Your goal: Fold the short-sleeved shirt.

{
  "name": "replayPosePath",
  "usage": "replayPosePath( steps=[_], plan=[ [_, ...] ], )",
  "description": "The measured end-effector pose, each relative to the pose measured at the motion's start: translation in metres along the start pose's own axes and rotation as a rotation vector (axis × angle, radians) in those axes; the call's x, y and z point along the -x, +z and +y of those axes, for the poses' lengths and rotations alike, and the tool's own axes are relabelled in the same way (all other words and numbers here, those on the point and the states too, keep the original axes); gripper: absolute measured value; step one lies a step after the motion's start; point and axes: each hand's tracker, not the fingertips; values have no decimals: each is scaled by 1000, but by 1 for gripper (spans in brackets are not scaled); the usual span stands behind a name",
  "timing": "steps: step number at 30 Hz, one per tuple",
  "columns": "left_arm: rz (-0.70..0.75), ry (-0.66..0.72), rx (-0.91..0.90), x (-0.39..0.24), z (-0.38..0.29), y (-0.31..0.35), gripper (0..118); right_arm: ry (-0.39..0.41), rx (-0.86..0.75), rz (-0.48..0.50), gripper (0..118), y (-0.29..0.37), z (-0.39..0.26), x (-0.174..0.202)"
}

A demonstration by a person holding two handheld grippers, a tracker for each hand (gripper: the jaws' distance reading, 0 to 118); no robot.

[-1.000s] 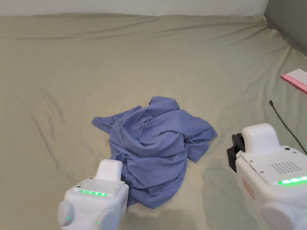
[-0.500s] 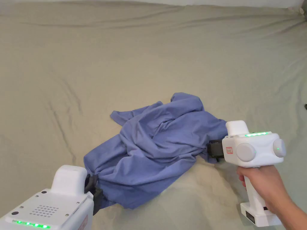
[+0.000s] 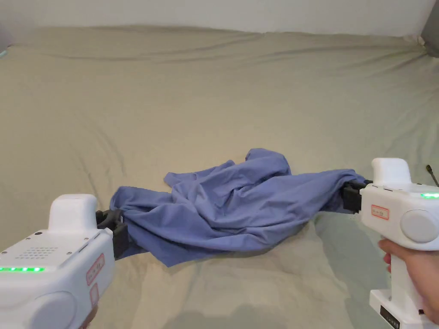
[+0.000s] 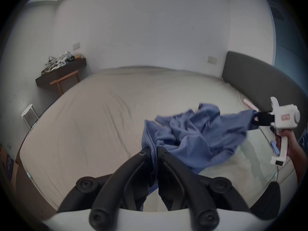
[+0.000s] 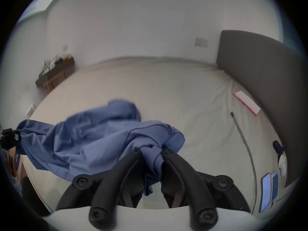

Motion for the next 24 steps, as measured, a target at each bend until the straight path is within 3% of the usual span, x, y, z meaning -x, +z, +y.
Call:
replayPosePath(
  steps=[9, 15, 24],
  plan=[
    [39, 29, -275, 17, 87, 58, 6, -79, -362, -15, 18, 143, 58, -4],
    [23, 62, -395, 25, 139, 98, 6, -15, -537, -69, 18, 213, 98, 2],
    [41, -8, -530, 24, 214, 130, 6, 57, -664, -139, 18, 249, 161, 14]
  ],
)
